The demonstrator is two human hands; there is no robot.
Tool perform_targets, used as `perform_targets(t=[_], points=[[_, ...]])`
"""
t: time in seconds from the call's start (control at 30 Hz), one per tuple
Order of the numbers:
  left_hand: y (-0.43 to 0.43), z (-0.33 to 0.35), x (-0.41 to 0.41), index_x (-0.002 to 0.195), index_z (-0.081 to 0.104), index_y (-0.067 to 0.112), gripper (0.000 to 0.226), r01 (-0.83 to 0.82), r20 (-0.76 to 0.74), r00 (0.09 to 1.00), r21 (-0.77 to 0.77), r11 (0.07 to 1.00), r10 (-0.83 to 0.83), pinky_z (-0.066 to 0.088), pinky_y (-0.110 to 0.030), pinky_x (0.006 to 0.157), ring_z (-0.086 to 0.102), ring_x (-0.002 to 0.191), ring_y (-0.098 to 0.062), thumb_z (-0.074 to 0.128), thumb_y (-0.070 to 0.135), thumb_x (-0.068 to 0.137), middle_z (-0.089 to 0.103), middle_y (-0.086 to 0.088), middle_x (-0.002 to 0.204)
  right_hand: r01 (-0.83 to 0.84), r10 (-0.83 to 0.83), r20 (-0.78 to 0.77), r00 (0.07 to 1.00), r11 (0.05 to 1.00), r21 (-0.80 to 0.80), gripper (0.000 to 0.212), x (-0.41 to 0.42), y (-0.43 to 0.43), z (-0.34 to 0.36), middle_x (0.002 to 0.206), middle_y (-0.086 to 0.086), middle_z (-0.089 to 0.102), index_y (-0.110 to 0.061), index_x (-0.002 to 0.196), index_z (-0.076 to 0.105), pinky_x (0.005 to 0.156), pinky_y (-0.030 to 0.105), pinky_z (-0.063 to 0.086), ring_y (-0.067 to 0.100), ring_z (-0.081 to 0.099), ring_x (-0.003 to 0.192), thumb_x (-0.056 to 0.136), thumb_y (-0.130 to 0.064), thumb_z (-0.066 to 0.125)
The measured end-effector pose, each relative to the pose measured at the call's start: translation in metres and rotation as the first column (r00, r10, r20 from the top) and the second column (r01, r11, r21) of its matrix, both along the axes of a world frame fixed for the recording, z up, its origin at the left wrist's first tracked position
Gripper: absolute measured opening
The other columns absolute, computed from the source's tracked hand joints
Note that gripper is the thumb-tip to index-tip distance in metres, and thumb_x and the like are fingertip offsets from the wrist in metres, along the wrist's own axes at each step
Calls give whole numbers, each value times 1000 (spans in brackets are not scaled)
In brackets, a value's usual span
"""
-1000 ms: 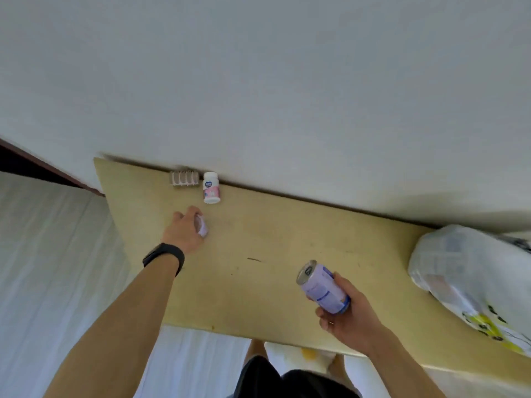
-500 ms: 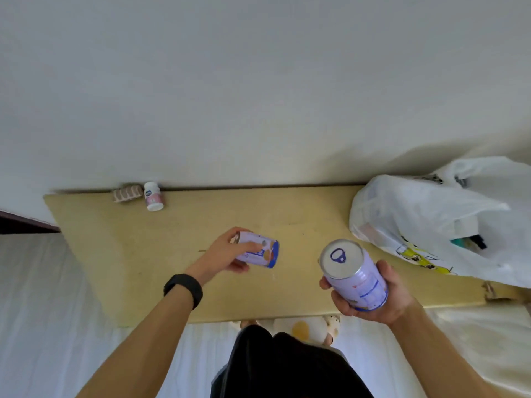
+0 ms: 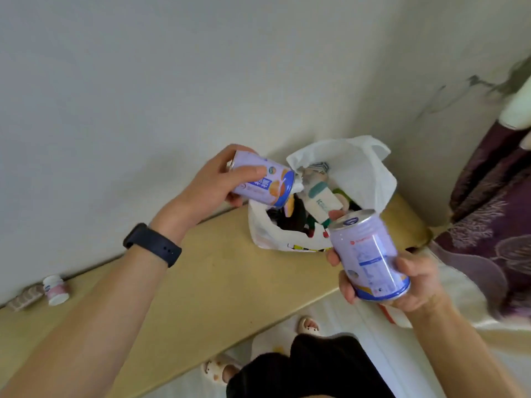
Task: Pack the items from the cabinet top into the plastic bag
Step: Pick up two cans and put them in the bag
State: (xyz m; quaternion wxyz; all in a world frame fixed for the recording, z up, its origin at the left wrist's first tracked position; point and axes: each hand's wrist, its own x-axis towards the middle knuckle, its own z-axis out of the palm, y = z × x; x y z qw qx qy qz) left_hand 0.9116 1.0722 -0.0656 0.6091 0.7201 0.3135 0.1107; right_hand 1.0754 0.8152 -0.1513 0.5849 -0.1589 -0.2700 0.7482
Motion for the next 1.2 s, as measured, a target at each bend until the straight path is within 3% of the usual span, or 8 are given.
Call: perform_targets(t=[0.13,0.27,0.33,0.43,0.53,0.63,0.93,1.2], points=[[-10,23,72,110,61,29,41,179,-117,981,251,951,-153,51,-24,56,63,72,-5,77,42,75,67,9,96,182,-185,-169,968,983,-31,62,27,-48,-4,134,31,46,5,144,31,88,50,44,44,56,101,92,-16,59],[-22,5,123,108,57,43,44,421,-385,890,491,763,-243,45,-20,64,63,82,-6,78,53,71,65,16,93,339,-368,-256,894,928,-153,61,39,-84,-11,146,33,34,-11,155,14,94,55,39,47,52,107,103,-21,43],[-30,-14,141,110,56,44,48,548,-517,811,511,662,-272,49,-26,67,63,84,-13,77,53,69,64,14,89,393,-430,-167,887,894,-215,65,39,-96,-9,146,30,38,-26,156,19,88,53,46,45,58,98,100,-28,52],[-40,-48,156,114,54,42,51,682,-671,688,469,561,-275,53,-30,68,67,78,-19,75,53,69,65,9,92,526,-525,103,845,781,-336,82,31,-113,-3,138,26,52,-39,145,42,70,46,52,37,62,77,74,-41,82],[-49,-78,164,116,53,39,54,758,-751,597,413,505,-282,56,-33,71,66,63,-16,74,59,70,67,7,94,550,-553,101,827,757,-352,80,25,-122,1,136,30,51,-40,141,47,69,45,50,40,59,75,71,-39,85],[-59,-98,170,121,50,37,56,810,-802,546,432,396,-243,52,-32,75,56,76,-17,69,61,74,62,8,96,552,-559,105,823,740,-385,77,25,-126,-1,135,30,51,-37,140,48,69,44,49,41,58,76,72,-34,84],[-68,-151,186,120,45,36,45,828,-848,498,400,393,-184,42,-29,65,55,81,-22,65,43,80,61,6,98,578,-587,121,801,704,-413,73,24,-118,-3,134,32,50,-34,138,49,68,45,52,42,58,79,74,-28,83],[-57,-193,167,130,46,27,57,734,-750,643,549,400,-152,52,-36,75,52,115,-28,71,41,81,42,-3,136,570,-573,144,807,691,-444,70,18,-106,-2,136,36,47,-33,138,51,69,45,54,43,59,80,76,-26,81]])
